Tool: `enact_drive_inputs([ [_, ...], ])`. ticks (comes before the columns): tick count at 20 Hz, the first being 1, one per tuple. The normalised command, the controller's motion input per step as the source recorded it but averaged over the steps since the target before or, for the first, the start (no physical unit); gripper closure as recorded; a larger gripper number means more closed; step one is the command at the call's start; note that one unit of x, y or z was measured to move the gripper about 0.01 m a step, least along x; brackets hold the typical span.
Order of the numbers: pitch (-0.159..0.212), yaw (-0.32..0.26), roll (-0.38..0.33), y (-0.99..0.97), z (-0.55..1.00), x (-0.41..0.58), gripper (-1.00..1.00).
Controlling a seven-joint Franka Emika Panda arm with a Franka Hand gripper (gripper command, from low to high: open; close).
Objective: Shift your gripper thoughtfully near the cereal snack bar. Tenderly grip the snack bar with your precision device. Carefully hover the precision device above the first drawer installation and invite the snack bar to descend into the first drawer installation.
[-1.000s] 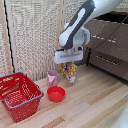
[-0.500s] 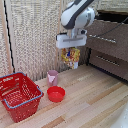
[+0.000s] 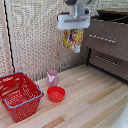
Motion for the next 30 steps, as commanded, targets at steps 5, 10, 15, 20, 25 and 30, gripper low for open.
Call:
enact_drive_inputs([
  [5,0.043,-0.095,-0.001,-0.28,1.0,0.0,1.0],
  [10,0.039,-0.063,-0.024,-0.32,1.0,0.006,1.0],
  [15,0.05,-0.096,-0.037,-0.34,0.99,0.0,1.0],
  [20,0.127,-0.117,-0.03,-0.48,0.69,0.029,1.0],
  [25,0.051,-0.062,0.03,-0.85,0.45,0.003,1.0],
  [30,0.004,-0.018,0.069,-0.98,0.38,0.0,1.0],
])
